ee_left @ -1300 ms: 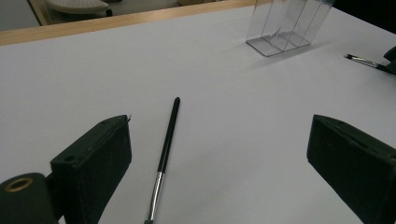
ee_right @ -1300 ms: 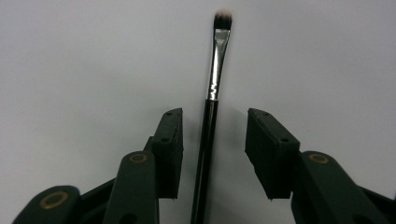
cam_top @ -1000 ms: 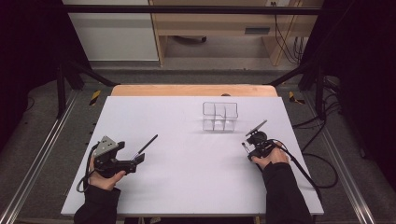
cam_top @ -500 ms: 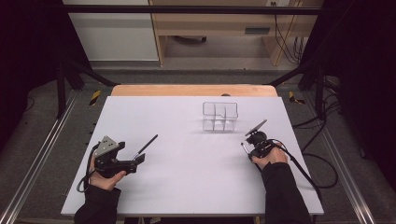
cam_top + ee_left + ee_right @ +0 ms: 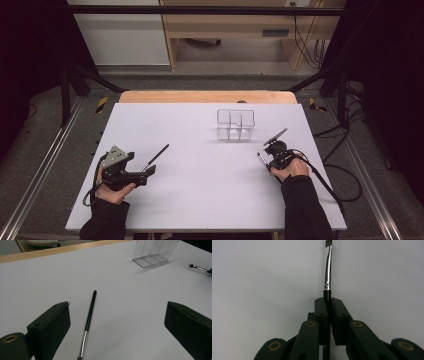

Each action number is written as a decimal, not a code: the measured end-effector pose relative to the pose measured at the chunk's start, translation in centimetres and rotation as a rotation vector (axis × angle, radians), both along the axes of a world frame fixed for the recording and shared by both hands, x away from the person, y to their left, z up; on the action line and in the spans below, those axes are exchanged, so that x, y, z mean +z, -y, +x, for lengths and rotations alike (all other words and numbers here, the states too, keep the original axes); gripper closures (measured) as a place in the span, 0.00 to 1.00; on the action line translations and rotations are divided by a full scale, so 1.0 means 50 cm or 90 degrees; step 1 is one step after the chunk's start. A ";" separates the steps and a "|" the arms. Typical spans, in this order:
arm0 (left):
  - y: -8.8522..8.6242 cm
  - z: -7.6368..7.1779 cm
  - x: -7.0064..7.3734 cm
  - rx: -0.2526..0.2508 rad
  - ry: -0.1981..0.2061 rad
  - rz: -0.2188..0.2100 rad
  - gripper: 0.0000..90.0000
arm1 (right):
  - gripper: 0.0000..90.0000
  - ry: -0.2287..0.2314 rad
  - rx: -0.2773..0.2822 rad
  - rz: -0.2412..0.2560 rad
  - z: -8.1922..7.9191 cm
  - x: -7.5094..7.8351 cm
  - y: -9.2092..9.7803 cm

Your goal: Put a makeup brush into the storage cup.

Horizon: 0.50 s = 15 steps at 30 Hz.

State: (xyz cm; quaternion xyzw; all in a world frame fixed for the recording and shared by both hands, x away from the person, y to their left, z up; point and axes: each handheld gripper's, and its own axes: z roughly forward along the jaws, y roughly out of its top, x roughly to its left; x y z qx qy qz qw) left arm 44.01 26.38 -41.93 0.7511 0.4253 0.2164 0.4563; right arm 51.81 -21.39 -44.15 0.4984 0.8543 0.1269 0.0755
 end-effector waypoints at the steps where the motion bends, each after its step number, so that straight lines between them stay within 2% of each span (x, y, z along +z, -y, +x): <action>1: 0.000 0.000 0.001 0.000 0.001 0.000 0.06 | 0.94 0.006 0.002 0.005 -0.005 0.006 0.002; 4: -0.001 -0.002 0.002 0.001 0.004 -0.004 0.06 | 0.94 0.014 -0.002 0.013 -0.011 0.015 0.004; 5: -0.001 -0.002 0.003 0.001 0.005 -0.004 0.06 | 0.94 0.029 0.003 0.026 -0.017 0.023 0.007; 8: -0.001 -0.003 0.003 0.001 0.005 -0.004 0.07 | 0.94 0.039 0.000 0.039 -0.023 0.030 0.007; 15: 0.001 -0.003 0.002 0.000 0.002 -0.003 0.06 | 0.94 0.094 0.005 0.081 -0.042 0.054 0.013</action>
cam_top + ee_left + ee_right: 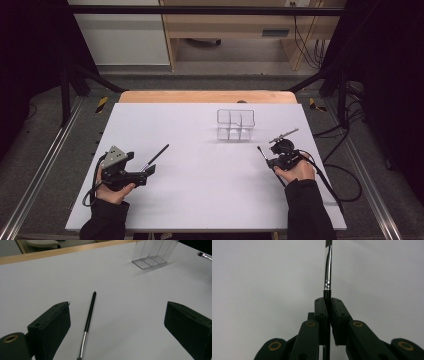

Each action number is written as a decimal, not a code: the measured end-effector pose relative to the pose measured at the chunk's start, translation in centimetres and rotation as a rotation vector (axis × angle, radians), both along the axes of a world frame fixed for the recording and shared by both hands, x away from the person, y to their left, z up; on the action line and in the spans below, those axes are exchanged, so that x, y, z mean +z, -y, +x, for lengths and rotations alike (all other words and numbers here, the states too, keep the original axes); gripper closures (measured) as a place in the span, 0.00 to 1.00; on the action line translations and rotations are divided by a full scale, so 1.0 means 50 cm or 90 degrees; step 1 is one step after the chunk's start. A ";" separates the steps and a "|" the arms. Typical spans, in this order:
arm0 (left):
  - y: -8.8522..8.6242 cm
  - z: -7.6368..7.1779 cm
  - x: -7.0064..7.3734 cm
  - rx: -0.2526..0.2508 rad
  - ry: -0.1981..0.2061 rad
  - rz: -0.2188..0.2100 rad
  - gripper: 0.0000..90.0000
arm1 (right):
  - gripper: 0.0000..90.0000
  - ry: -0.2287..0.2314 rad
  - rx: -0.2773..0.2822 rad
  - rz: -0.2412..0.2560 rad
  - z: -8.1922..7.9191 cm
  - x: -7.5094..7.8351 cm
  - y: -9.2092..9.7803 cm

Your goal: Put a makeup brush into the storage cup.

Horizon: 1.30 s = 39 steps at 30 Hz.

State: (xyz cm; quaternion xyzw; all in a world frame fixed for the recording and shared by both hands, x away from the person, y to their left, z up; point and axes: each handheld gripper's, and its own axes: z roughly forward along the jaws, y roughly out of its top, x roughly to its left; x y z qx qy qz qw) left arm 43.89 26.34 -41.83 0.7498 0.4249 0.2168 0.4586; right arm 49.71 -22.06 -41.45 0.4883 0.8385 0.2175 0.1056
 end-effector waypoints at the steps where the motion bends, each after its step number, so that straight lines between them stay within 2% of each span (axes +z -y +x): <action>1: 0.000 0.000 0.000 0.000 0.000 0.000 0.07 | 0.94 0.013 0.000 0.013 -0.006 0.007 0.001; 2: 0.000 0.000 0.000 -0.001 0.001 0.001 0.07 | 0.94 0.013 0.000 0.013 -0.006 0.007 0.001; 6: 0.001 0.000 0.000 -0.001 0.000 0.001 0.06 | 0.94 0.042 0.002 0.036 -0.015 0.020 0.004; 8: 0.001 0.000 0.000 -0.001 0.000 0.001 0.06 | 0.94 0.072 -0.002 0.056 -0.021 0.027 0.005; 9: 0.001 0.000 0.000 0.000 0.000 0.001 0.06 | 0.94 0.072 -0.002 0.056 -0.021 0.027 0.005; 12: 0.002 0.000 -0.001 0.000 0.000 0.001 0.06 | 0.94 0.096 -0.003 0.074 -0.026 0.033 0.007; 22: 0.003 0.000 -0.001 -0.002 0.000 0.002 0.06 | 0.94 0.191 -0.024 0.143 -0.039 0.062 0.011; 27: 0.003 0.000 -0.001 -0.002 0.000 0.002 0.06 | 0.94 0.214 -0.033 0.173 -0.040 0.068 0.011; 39: 0.006 0.000 -0.002 -0.005 -0.002 0.005 0.06 | 0.94 0.274 -0.045 0.208 -0.047 0.086 0.011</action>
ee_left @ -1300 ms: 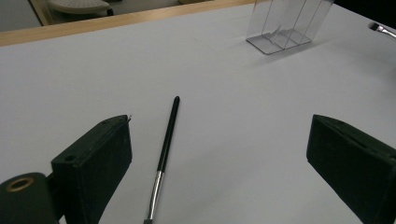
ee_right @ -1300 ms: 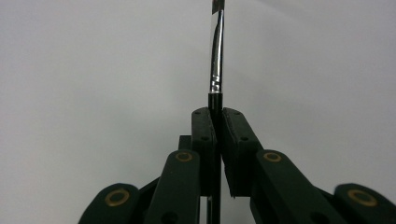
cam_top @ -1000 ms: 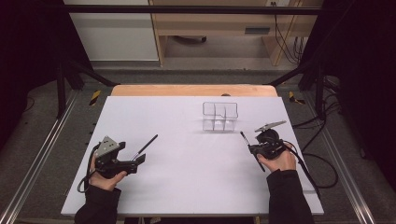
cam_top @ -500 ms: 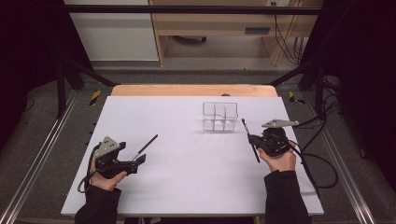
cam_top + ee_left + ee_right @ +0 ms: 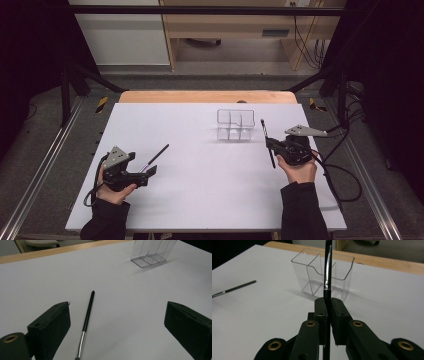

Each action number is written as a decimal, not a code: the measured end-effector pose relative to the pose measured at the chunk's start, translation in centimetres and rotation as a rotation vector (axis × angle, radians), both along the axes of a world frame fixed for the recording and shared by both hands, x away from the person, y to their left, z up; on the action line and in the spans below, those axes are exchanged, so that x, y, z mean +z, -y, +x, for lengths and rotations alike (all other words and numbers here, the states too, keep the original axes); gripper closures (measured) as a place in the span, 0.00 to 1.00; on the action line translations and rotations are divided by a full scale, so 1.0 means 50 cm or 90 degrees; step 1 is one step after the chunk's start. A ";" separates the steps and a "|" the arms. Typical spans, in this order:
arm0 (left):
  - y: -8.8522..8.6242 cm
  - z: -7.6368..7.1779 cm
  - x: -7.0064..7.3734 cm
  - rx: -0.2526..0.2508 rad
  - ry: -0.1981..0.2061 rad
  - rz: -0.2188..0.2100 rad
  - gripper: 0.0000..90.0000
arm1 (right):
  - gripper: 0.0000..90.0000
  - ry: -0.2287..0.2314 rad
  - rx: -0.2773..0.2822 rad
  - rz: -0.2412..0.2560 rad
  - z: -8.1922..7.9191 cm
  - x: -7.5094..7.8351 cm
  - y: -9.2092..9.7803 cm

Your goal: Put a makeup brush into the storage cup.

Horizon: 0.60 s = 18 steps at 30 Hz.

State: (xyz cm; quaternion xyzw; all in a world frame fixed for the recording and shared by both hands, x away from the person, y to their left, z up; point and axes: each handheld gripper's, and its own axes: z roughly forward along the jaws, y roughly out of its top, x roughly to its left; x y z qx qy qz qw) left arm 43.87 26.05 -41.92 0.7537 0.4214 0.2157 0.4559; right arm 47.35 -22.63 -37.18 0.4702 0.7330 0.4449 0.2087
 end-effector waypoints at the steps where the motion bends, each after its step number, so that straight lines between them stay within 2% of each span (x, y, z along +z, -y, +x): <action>1: 0.000 0.000 0.000 0.000 -0.001 0.000 0.06 | 0.94 0.005 -0.002 0.005 0.000 0.002 -0.001; 11: 0.001 0.000 -0.001 -0.003 0.000 0.002 0.06 | 0.94 0.065 -0.026 0.040 -0.001 0.018 -0.013; 18: 0.001 0.000 -0.001 -0.004 -0.002 0.003 0.06 | 0.94 0.081 -0.034 0.059 0.009 0.024 -0.021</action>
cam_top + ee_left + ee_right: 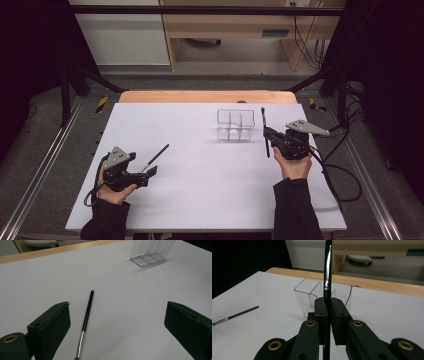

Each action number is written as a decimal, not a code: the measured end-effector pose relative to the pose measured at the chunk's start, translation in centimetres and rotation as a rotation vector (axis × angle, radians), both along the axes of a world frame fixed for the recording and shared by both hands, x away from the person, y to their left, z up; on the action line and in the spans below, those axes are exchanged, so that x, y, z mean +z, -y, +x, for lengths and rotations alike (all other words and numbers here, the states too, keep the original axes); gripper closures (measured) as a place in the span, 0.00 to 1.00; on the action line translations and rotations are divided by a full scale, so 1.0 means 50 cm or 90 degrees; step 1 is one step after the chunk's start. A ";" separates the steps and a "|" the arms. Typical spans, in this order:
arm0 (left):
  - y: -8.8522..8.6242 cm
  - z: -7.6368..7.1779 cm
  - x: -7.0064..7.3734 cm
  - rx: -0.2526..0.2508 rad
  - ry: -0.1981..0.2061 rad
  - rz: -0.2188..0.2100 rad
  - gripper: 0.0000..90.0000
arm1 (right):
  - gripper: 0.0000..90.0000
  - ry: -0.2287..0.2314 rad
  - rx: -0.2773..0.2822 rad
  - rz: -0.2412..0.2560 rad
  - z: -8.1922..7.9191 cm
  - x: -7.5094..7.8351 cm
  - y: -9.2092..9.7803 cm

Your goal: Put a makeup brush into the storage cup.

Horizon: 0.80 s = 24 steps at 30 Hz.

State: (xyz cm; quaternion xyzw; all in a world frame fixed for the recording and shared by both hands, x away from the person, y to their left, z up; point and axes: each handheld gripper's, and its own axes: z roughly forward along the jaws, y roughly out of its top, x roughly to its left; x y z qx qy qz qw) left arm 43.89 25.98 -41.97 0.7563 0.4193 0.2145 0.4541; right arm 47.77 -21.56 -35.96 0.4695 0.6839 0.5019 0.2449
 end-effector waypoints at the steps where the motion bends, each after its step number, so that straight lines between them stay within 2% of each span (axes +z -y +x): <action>1: 0.000 0.000 0.000 0.000 0.000 0.000 0.06 | 0.94 0.006 -0.002 0.004 0.001 0.000 -0.001; 9: 0.000 0.000 0.000 0.000 0.000 0.002 0.06 | 0.94 0.034 -0.024 0.040 0.014 0.006 -0.002; 18: -0.001 0.000 0.000 0.000 0.002 -0.002 0.06 | 0.94 0.061 -0.045 0.060 0.040 0.013 -0.012; 24: -0.001 0.001 0.000 0.000 0.001 0.000 0.06 | 0.94 0.075 -0.051 0.063 0.052 0.016 -0.021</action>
